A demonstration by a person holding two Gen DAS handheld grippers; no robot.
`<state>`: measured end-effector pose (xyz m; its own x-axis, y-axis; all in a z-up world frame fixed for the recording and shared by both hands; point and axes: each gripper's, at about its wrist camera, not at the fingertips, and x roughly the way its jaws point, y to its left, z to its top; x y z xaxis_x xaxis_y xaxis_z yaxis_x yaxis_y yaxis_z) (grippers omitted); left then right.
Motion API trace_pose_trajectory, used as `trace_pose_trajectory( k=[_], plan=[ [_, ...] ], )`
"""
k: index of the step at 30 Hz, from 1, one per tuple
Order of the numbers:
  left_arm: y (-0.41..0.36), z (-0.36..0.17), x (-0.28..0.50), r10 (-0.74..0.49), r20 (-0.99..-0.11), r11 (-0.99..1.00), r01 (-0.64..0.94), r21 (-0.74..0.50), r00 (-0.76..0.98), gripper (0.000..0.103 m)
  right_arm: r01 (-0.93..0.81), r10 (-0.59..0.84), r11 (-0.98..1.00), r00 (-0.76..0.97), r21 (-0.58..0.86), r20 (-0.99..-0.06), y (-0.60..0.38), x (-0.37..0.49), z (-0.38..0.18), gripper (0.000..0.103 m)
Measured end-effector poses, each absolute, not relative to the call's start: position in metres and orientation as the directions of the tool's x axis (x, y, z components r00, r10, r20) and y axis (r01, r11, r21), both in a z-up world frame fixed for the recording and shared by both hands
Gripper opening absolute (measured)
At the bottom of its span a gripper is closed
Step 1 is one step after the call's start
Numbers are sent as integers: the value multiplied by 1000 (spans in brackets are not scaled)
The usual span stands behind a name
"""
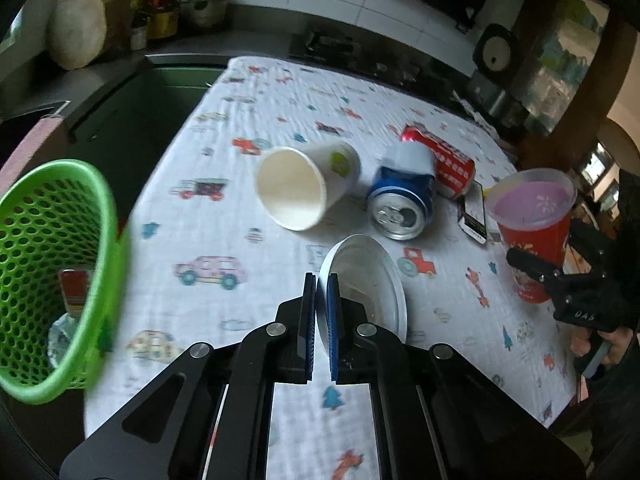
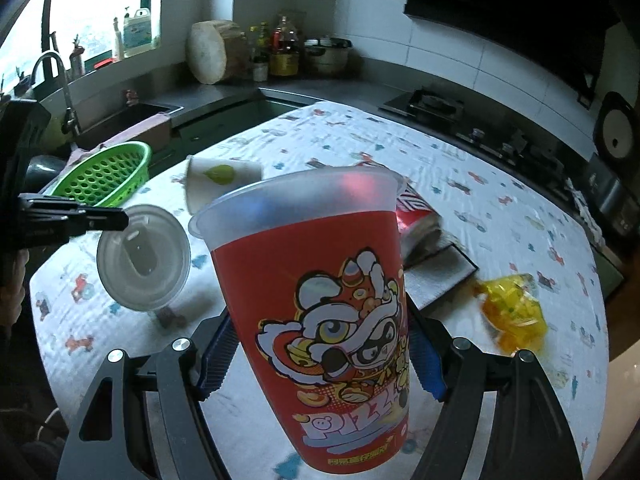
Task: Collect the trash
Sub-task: 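Carry the lid over the green basket with the left tool while the right tool carries the red cup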
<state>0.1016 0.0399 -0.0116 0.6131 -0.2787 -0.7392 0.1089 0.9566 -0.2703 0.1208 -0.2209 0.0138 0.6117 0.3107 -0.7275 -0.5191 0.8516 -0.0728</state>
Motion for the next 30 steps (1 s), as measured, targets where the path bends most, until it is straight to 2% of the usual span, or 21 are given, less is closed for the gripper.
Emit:
trace_pose_trajectory(
  k=[11,18,24,30],
  plan=[
    [116,15,82,-194,-690,963,1,-270,698,4,-595,383,801,594,-66,-708,-156,117,28,72],
    [178,28,72,-84,-665,962,-114,-248,742,4,-649,438,759,567,-51,-697,-106,116,33,72],
    [223,23,70,36,-681,953,-231,-197,731,4,-686,485,727,542,-29,-686,-69,114,38,72],
    [256,0,68,75,-717,931,-306,-199,693,4,-720,519,694,514,-13,-683,-34,113,38,72]
  ],
)
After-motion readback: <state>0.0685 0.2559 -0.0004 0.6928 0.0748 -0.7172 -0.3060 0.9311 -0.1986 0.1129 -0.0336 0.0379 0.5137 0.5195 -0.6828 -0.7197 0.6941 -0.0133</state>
